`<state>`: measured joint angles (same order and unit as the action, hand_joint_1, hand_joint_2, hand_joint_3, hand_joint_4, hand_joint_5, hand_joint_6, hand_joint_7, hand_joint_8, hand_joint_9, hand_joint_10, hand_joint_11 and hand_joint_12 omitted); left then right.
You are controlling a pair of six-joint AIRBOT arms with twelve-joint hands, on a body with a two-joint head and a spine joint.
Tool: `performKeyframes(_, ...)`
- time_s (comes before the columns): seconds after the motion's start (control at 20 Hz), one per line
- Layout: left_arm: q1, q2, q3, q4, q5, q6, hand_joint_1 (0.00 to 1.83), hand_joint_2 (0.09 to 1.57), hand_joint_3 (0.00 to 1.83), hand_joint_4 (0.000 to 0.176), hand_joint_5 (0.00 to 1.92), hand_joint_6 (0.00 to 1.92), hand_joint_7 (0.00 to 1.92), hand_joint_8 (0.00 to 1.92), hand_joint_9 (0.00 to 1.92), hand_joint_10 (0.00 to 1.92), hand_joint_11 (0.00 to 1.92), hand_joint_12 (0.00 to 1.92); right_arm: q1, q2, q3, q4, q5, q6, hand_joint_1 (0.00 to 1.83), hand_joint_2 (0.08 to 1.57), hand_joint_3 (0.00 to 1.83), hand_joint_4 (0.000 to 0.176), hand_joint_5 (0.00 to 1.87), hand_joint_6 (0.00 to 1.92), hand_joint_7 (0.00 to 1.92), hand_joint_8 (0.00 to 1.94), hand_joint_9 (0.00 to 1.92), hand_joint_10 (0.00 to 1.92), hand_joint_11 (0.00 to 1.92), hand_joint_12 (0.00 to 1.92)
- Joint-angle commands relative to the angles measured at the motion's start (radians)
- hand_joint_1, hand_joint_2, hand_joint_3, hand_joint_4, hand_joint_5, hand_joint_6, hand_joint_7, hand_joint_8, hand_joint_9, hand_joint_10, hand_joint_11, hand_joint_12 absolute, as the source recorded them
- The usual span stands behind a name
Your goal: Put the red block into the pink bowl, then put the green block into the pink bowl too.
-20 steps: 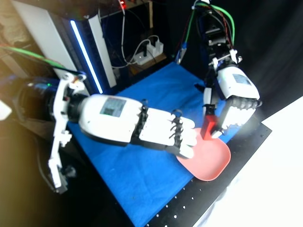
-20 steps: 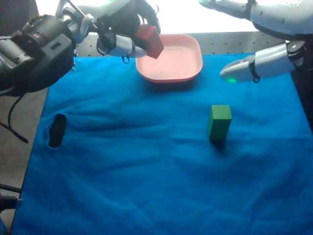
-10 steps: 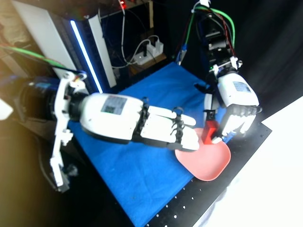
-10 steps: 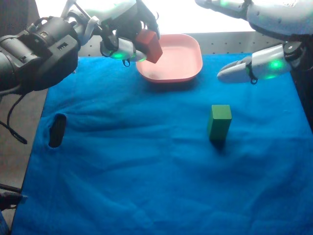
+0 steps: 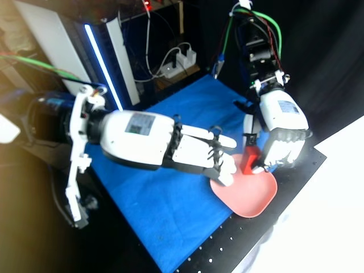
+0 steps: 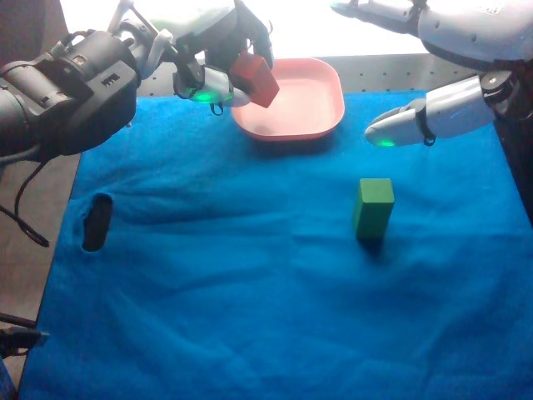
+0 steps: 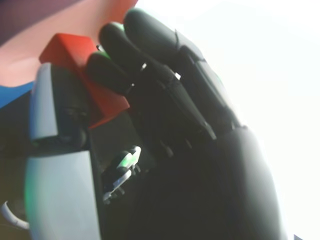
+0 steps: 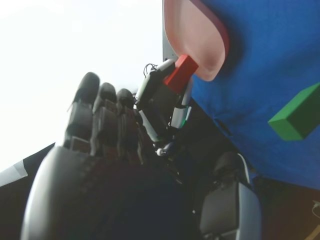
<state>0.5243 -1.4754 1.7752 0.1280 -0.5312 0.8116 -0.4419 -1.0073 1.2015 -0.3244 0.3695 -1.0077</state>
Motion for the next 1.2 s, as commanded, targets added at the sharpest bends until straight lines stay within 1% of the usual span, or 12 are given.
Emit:
performKeyframes(0.0,-0.015,-0.001,0.005,-0.016,-0.108,-0.005,1.12,0.99,0.00,0.000,0.87,0.06,0.97,0.01,0.98,0.02,0.62,0.95,0.008,0.001,0.004,0.014,0.114,0.004,0.12,0.90,0.00,0.000,0.01,0.00,0.13,0.00,0.09,0.00,0.00,0.21)
performKeyframes(0.15,-0.015,-0.001,0.005,-0.016,-0.108,-0.005,1.06,0.98,0.00,0.000,0.76,0.00,0.85,0.00,0.90,0.00,0.55,0.90,0.008,0.000,0.004,0.014,0.114,0.005,0.22,0.86,0.00,0.000,0.01,0.00,0.17,0.00,0.10,0.01,0.00,0.14)
performKeyframes(0.25,-0.015,-0.001,0.004,-0.016,-0.107,-0.005,1.06,0.98,0.00,0.006,0.71,0.00,0.79,0.00,0.82,0.00,0.46,0.90,0.008,-0.001,0.004,0.014,0.114,0.005,0.15,0.87,0.00,0.000,0.03,0.00,0.22,0.00,0.16,0.01,0.00,0.60)
performKeyframes(0.35,-0.015,0.000,0.002,-0.016,-0.106,-0.005,1.06,0.98,0.00,0.035,0.67,0.00,0.72,0.00,0.74,0.00,0.38,0.96,0.007,-0.001,0.004,0.011,0.113,0.009,0.25,0.86,0.00,0.000,0.00,0.00,0.17,0.00,0.11,0.00,0.00,0.39)
performKeyframes(0.4,-0.015,0.008,-0.005,-0.016,-0.107,-0.005,1.04,0.98,0.00,0.034,0.66,0.00,0.72,0.00,0.74,0.00,0.40,0.98,0.007,-0.001,0.004,-0.004,0.113,0.029,0.24,0.87,0.00,0.000,0.00,0.00,0.15,0.00,0.11,0.00,0.00,0.38)
performKeyframes(0.5,-0.011,0.028,-0.021,-0.016,-0.112,-0.005,1.05,0.99,0.00,0.017,0.71,0.01,0.78,0.01,0.83,0.03,0.44,1.11,0.001,0.000,0.003,-0.029,0.113,0.066,0.24,0.86,0.00,0.000,0.00,0.00,0.13,0.01,0.04,0.02,0.00,0.05)
performKeyframes(0.55,-0.008,0.040,-0.028,-0.017,-0.113,-0.005,1.05,0.99,0.00,0.000,0.78,0.03,0.90,0.06,0.96,0.12,0.52,1.42,-0.007,0.000,0.003,-0.037,0.113,0.083,0.21,0.84,0.00,0.000,0.00,0.00,0.11,0.00,0.02,0.01,0.00,0.01)
performKeyframes(0.65,-0.001,0.061,-0.040,-0.023,-0.116,-0.005,1.05,0.98,0.00,0.000,0.91,0.01,1.01,0.31,0.82,1.08,0.69,1.68,-0.026,0.005,0.001,-0.051,0.112,0.118,0.14,0.86,0.00,0.000,0.00,0.00,0.15,0.02,0.07,0.03,0.04,0.02)
performKeyframes(0.8,0.008,0.081,-0.052,-0.036,-0.118,-0.005,1.02,0.98,0.00,0.000,0.98,0.01,0.80,1.06,0.77,1.50,0.73,1.85,-0.035,0.015,-0.011,-0.116,0.110,0.192,0.13,0.88,0.00,0.000,0.02,0.00,0.31,0.02,0.20,0.02,0.00,0.44)
performKeyframes(0.95,0.011,0.091,-0.060,-0.040,-0.120,-0.005,0.95,1.00,0.00,0.000,0.95,0.00,0.74,1.05,0.69,1.43,0.61,1.79,-0.057,0.031,-0.037,-0.119,0.109,0.192,0.21,0.85,0.00,0.000,0.19,0.02,0.52,0.03,0.44,0.09,0.00,1.01)
performKeyframes(1.05,0.013,0.104,-0.069,-0.041,-0.122,-0.005,1.01,1.01,0.00,0.000,0.96,0.01,0.78,1.01,0.76,1.37,0.70,1.72,-0.074,0.034,-0.054,-0.119,0.109,0.192,0.19,0.86,0.00,0.000,0.27,0.02,0.57,0.03,0.58,0.12,0.00,1.30)
performKeyframes(1.15,0.017,0.112,-0.072,-0.049,-0.123,-0.005,1.01,0.99,0.00,0.000,0.99,0.01,0.85,1.06,0.83,1.44,0.78,1.79,-0.092,0.030,-0.064,-0.123,0.109,0.192,0.12,0.87,0.00,0.000,0.37,0.01,0.64,0.01,0.65,0.06,0.00,1.34)
